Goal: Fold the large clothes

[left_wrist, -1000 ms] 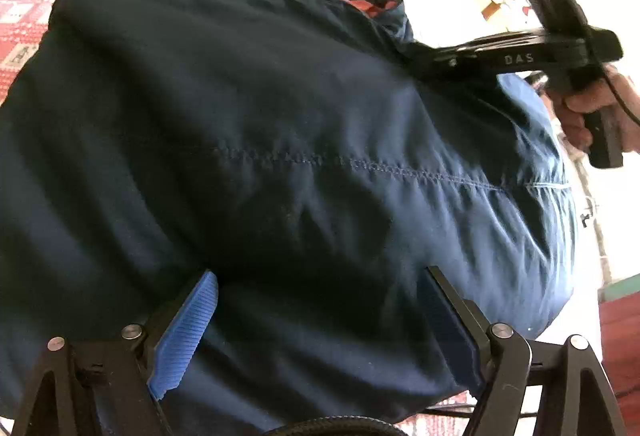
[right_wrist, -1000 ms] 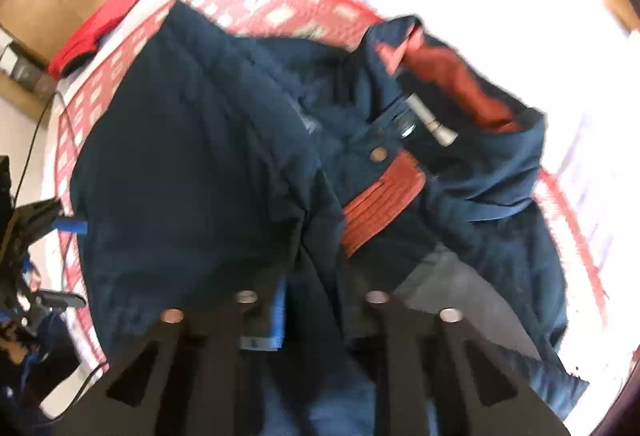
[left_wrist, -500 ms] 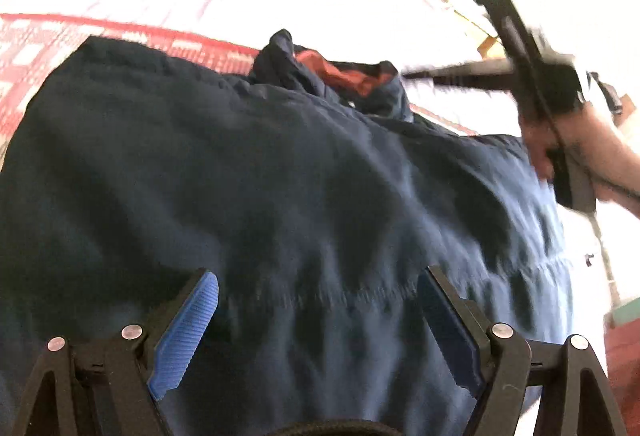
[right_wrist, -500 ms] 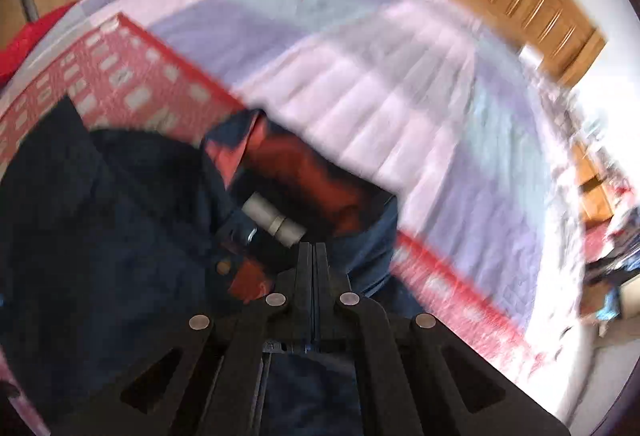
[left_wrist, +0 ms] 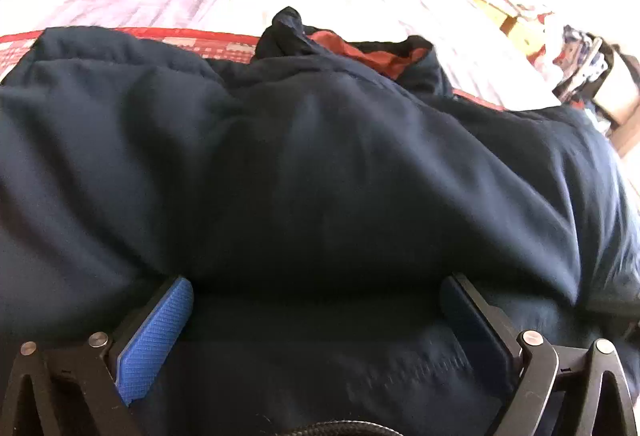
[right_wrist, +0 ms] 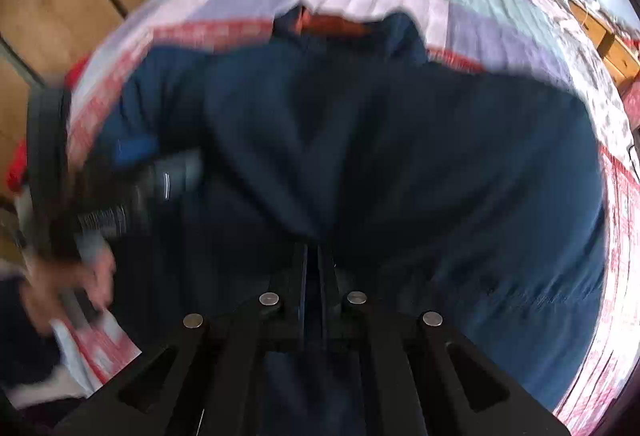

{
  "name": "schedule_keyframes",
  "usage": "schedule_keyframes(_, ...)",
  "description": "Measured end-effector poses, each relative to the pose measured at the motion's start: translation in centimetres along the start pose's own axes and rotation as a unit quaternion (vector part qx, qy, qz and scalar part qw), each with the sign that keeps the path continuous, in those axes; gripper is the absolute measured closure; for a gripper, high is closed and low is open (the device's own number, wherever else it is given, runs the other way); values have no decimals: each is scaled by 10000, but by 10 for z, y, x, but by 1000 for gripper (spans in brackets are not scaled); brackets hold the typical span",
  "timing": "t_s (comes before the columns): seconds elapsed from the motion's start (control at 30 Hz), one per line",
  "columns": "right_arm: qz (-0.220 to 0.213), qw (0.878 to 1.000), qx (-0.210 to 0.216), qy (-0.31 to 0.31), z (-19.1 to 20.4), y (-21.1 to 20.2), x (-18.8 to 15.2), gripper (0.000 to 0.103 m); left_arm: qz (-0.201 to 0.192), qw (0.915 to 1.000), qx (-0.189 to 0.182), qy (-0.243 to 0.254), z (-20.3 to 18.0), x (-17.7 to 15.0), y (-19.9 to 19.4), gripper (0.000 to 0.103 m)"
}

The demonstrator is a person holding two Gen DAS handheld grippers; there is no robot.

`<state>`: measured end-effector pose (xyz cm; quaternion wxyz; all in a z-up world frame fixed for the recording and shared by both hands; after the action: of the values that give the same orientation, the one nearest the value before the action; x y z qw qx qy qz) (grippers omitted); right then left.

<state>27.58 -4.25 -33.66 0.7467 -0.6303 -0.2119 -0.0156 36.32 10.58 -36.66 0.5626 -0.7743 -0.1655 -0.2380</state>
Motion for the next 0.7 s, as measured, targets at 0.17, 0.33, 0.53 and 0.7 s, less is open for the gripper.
schedule_keyframes(0.17, -69, 9987, -140, 489, -12, 56, 54, 103, 166, 9995, 210, 176, 3, 25, 31, 3)
schedule_keyframes(0.33, -427, 9966, -469, 518, -22, 75, 116, 103, 169, 9995, 83, -273, 12, 61, 46, 3)
schedule_keyframes(0.53, -783, 9943, -247, 683, -27, 54, 126, 103, 43, 9984, -218, -519, 17, 62, 21, 3)
schedule_keyframes(0.7, -1276, 9909, 26, 435, 5, -15, 51, 98, -348, 9992, 18, 189, 0, 5, -54, 4)
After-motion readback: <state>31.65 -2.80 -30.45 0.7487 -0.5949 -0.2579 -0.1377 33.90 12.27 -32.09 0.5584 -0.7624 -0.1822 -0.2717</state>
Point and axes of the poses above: each gripper's, at about its wrist camera, not at the fingertips, and y roughly the way its jaws point, z to its left, x to its top, the point moved 3 cm from there along y, roughly the way its jaws point, and after that the axes turned 5 degrees about y, right-handed, at the moved point
